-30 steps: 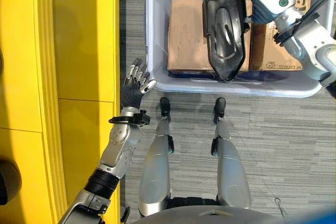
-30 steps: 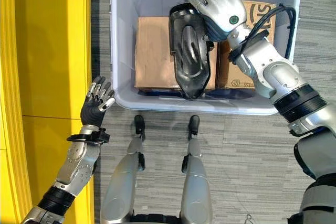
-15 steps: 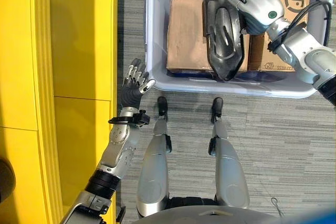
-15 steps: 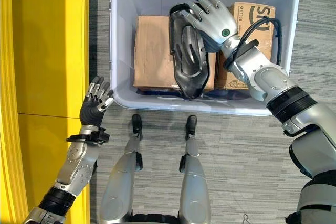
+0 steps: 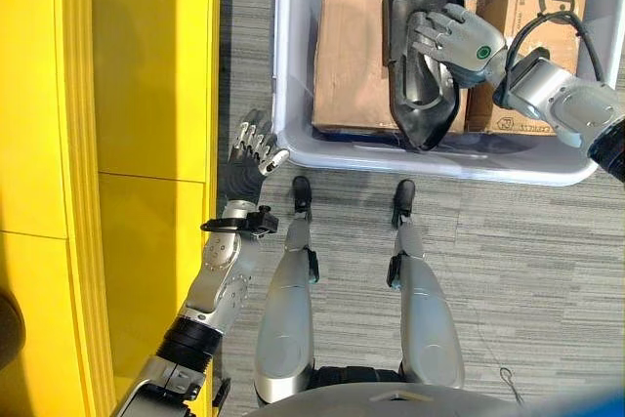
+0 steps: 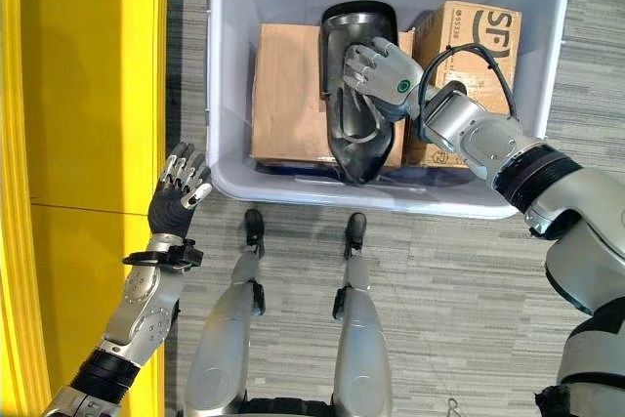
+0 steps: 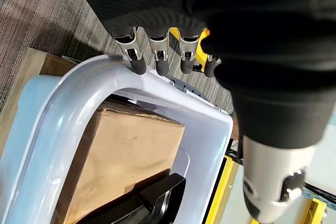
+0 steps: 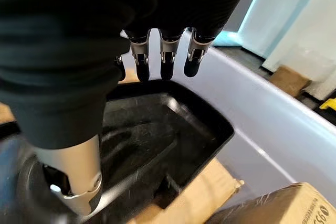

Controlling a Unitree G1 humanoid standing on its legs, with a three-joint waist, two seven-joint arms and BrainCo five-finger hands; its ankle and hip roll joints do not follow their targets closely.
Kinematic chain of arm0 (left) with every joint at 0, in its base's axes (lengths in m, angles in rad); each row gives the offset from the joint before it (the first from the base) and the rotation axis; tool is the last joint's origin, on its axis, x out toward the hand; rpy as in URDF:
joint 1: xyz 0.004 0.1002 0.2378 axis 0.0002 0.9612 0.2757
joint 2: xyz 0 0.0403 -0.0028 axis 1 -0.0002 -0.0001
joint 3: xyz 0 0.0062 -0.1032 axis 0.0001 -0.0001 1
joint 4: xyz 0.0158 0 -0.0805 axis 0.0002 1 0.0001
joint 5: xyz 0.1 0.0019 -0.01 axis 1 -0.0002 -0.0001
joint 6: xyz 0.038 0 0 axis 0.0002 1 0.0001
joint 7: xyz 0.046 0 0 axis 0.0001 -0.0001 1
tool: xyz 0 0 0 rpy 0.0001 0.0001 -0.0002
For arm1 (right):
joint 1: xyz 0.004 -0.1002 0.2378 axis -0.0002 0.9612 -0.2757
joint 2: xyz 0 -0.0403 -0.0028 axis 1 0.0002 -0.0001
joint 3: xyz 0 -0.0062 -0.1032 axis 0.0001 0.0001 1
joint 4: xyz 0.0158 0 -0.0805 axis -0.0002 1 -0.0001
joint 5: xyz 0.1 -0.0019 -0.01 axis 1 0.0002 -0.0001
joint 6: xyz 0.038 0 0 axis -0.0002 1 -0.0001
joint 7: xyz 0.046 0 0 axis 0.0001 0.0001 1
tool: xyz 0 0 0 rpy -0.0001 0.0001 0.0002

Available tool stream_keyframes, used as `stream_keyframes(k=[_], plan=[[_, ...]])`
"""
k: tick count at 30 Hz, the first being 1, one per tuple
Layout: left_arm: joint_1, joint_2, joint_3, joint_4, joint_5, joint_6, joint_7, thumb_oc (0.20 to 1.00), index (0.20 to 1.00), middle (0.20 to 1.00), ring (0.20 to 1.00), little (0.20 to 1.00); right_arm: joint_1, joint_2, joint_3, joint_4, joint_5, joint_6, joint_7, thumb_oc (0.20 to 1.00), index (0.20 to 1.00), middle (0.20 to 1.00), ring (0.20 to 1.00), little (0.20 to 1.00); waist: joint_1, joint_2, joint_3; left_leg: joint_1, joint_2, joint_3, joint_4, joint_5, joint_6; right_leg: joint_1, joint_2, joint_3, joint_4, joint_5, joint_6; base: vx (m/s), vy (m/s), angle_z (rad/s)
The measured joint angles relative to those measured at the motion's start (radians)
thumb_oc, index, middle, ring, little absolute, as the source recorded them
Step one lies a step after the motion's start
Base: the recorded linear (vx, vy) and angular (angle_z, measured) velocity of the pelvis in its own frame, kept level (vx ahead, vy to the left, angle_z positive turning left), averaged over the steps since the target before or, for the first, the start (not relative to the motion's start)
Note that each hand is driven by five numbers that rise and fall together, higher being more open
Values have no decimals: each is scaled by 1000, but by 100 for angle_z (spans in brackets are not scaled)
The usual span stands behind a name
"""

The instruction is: Move parts from the plastic box to the shelf.

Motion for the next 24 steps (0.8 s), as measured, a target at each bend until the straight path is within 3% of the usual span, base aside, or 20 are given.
stream_keyframes(k=[3, 14, 24], plan=[[6, 7, -2, 0, 0, 0, -10, 1000, 1000, 1000, 1000, 1000, -21, 3, 54, 43, -6, -17, 28, 1000, 1000, 1000, 1000, 1000, 6, 0, 0, -4, 0, -6, 0, 2, 0, 0, 0, -6, 0, 0, 0, 12, -11, 6], [19, 28, -3, 0, -8, -4, -16, 1000, 1000, 1000, 1000, 1000, -21, 49, 52, 326, -4, -16, 38, 1000, 1000, 1000, 1000, 1000, 57, 1, -1, -63, 0, -44, 6, 15, -4, -33, -4, -43, 0, -3, -4, 10, -11, 8], [24, 24, -39, 0, -9, -15, -17, 1000, 1000, 1000, 1000, 1000, -34, 78, -23, 393, -2, 61, -27, 1000, 1000, 1000, 1000, 1000, 60, 8, -2, -120, -13, -69, 8, 25, 2, -73, -17, -70, 0, -3, -2, 11, 2, 8]])
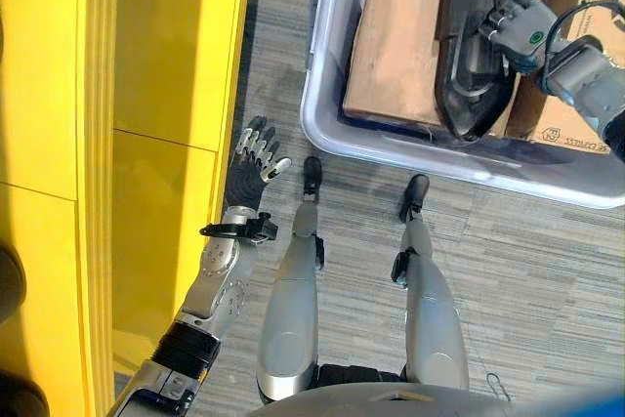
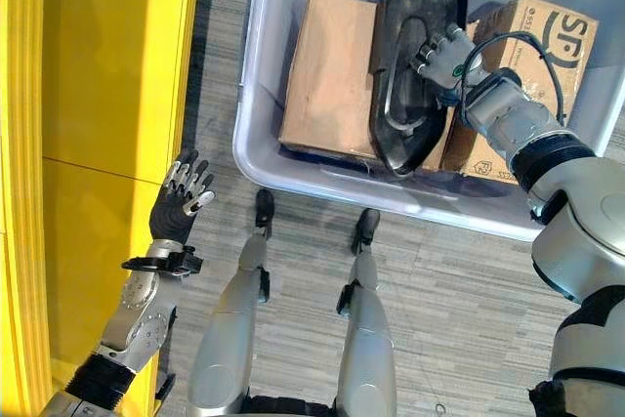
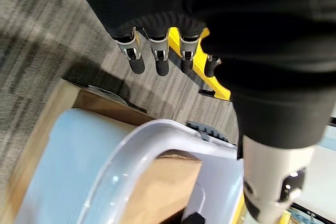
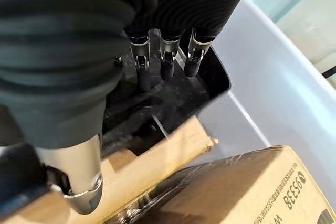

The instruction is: Move parts from the plastic box to the shelf.

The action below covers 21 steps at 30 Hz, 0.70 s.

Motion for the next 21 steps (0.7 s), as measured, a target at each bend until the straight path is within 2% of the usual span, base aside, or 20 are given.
stream_keyframes(k=[7, 8, 9, 11, 15, 21], plan=[[-3, -7, -3, 0, 0, 0, 3, 1000, 1000, 1000, 1000, 1000, 26, 24, -111, 17, 41, 22, -10, 1000, 1000, 1000, 1000, 1000, 22, 6, -1, -10, -1, -6, 3, 1, 0, -5, -2, -6, 0, 0, 0, 3, 3, 1], [-6, -12, -4, 0, 0, 0, 8, 1000, 1000, 1000, 1000, 1000, 53, 53, -192, 28, 96, 31, -21, 1000, 1000, 1000, 1000, 1000, 24, 7, 0, -11, -2, -7, 4, 1, 1, -5, -2, -7, 0, 0, 0, 0, 0, 0], [-7, -13, -5, 0, 0, 0, 8, 1000, 1000, 1000, 1000, 1000, 59, 59, -204, 27, 114, 33, -26, 1000, 1000, 1000, 1000, 1000, 24, 8, 0, -12, -2, -8, 5, 1, 1, -5, -2, -8, 0, 0, 0, 13, 26, 4], [-21, -17, -11, 0, 0, -1, 11, 1000, 1000, 1000, 1000, 1000, 92, 108, -320, 58, 206, 39, -63, 1000, 1000, 1000, 1000, 1000, 24, 11, -1, -19, -2, -13, 12, 1, 1, -5, -2, -12, 0, 0, 0, 0, 27, 5], [-47, -36, -33, 2, 0, -1, 31, 1000, 1000, 1000, 1000, 1000, 123, 215, -421, 112, 381, 45, -143, 1000, 1000, 1000, 1000, 1000, 22, 21, -1, -21, -4, -15, 13, 1, 1, -5, -3, -13, 0, 0, 0, -1, 16, 1], [-79, -55, -69, 7, 1, 1, 52, 1000, 1000, 1000, 1000, 1000, 155, 307, -618, 161, 622, 35, -226, 1000, 1000, 1000, 1000, 1000, 18, 22, -1, -20, -4, -15, 14, 1, 1, -4, -3, -13, 0, 1, 0, 0, 0, 0]])
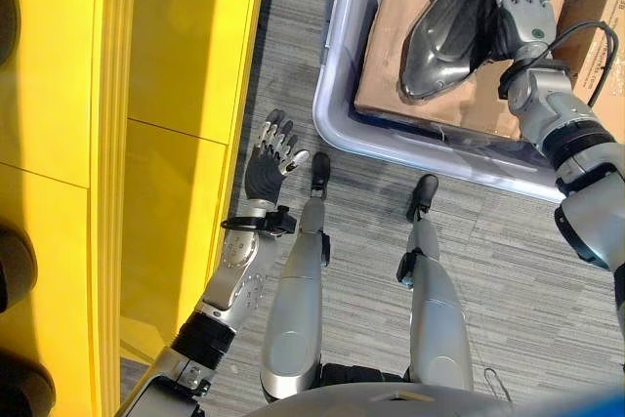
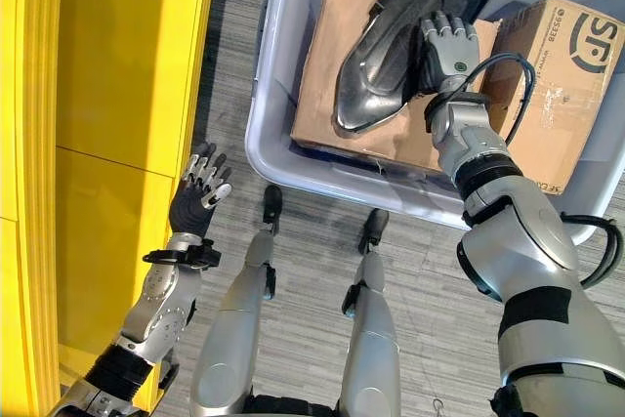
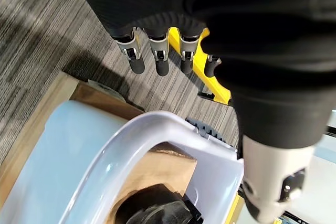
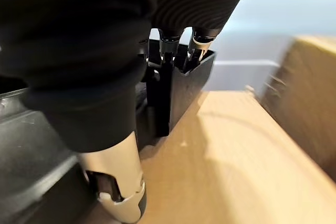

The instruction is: Move parts from the plastic box to the shelf.

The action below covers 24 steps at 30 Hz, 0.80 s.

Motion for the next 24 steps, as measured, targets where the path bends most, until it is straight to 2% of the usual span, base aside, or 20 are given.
stream_keyframes(k=[3, 5, 8, 18, 22, 24], plan=[[-3, -2, -1, 0, 0, 1, 0, 1000, 1000, 1000, 1000, 1000, 7, 17, -43, 1, 77, -14, -21, 1000, 1000, 1000, 1000, 1000, -4, 0, 0, 2, 0, 0, 0, 0, 0, 2, 2, 0, 0, 0, 0, 0, 0, 0], [-6, -3, -4, 1, 0, 15, 3, 1000, 1000, 1000, 1000, 1000, 18, 72, -163, 4, 223, -48, -38, 1000, 1000, 1000, 1000, 1000, -7, 0, 0, 4, 1, -2, 1, 0, 0, 6, 2, -2, 0, 0, 0, 0, 0, 0], [-14, -3, -17, 1, 1, 22, 7, 1000, 1000, 1000, 1000, 1000, 18, 104, -180, 2, 333, -73, -53, 1000, 1000, 1000, 1000, 1000, -6, 0, 0, 9, 0, -4, 3, 0, 0, 13, 2, -3, 0, 0, 0, -1, 2, 1], [-26, -3, -23, 2, 2, 38, 27, 1000, 1000, 1000, 1000, 1000, 80, 211, -259, -14, 524, -132, -40, 1000, 1000, 1000, 1000, 1000, -10, 0, 0, 59, -3, -8, 5, 0, 0, 71, 1, -11, 0, 0, 1, -3, 5, 2], [-26, -3, -24, 3, 2, 45, 43, 1000, 1000, 1000, 1000, 1000, 129, 255, -271, -110, 610, -152, -33, 1000, 1000, 1000, 1000, 1000, -27, 0, 0, 78, -3, -7, 2, 0, 0, 88, 2, -13, 0, 0, 1, -3, 1, 1], [-28, -4, -22, 6, 8, 59, 44, 1000, 1000, 1000, 1000, 1000, 193, 292, -273, -249, 663, -173, -28, 1000, 1000, 1000, 1000, 1000, -34, -1, 0, 85, 0, -5, 2, 0, 0, 96, 5, -13, 0, 0, 1, 0, 0, 0]])
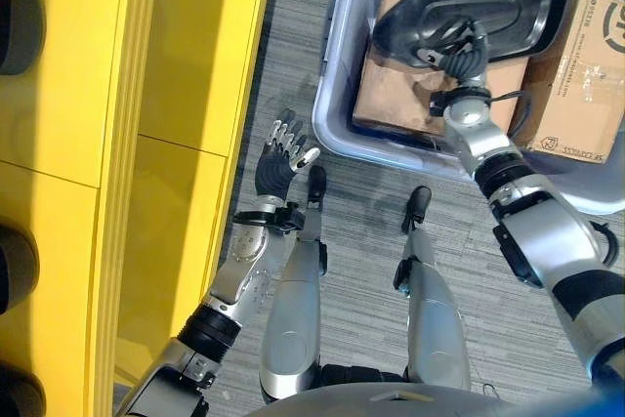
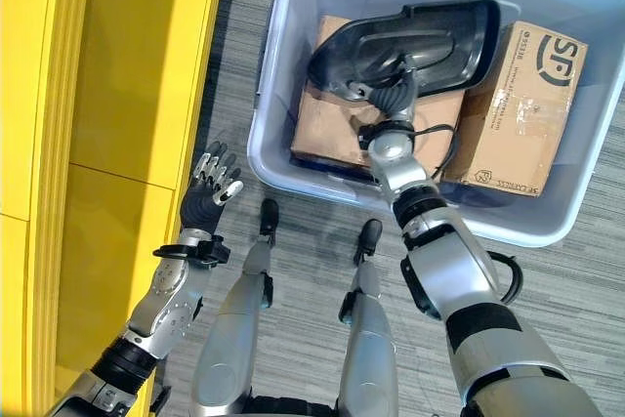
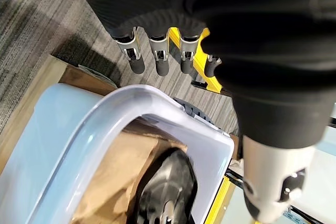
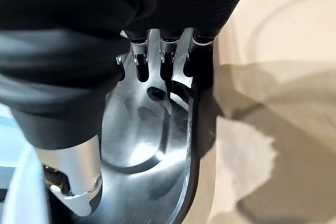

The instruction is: Move parts from the plastic box to the shelf.

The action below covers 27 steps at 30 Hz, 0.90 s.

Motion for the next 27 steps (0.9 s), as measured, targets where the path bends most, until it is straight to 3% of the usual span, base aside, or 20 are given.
stream_keyframes(k=[6, 12, 23, 27], plan=[[8, -1, 4, 6, 2, 20, 11, 1000, 1000, 1000, 1000, 1000, 209, 40, 28, -381, 133, -50, 18, 1000, 1000, 1000, 1000, 1000, -24, -32, 6, 59, 3, 7, -4, -5, -3, 49, 4, 12, 0, -3, -1, 1, -3, -4], [41, 10, 9, 6, 2, 43, 22, 1000, 1000, 1000, 1000, 1000, 323, 80, 72, -510, 219, -73, 65, 1000, 1000, 1000, 1000, 1000, -44, -59, 3, 94, 16, 7, -3, -15, -13, 86, 10, 12, 0, -10, -8, 2, -2, -1], [81, 30, 25, 2, 3, 64, 22, 1000, 1000, 1000, 1000, 1000, 416, 47, 113, -769, 323, -85, 134, 1000, 1000, 1000, 1000, 1000, -46, -79, -2, 164, 23, 26, -29, -11, -10, 136, 16, 18, 0, -14, -10, 8, -1, -3], [94, 53, 46, -1, 3, 73, 21, 1000, 1000, 1000, 1000, 1000, 426, -20, 106, -874, 321, -89, 164, 1000, 1000, 1000, 1000, 1000, -50, -107, -19, 178, 23, 32, -37, -11, -10, 142, 16, 26, 0, -15, -10, 7, 1, -4]])
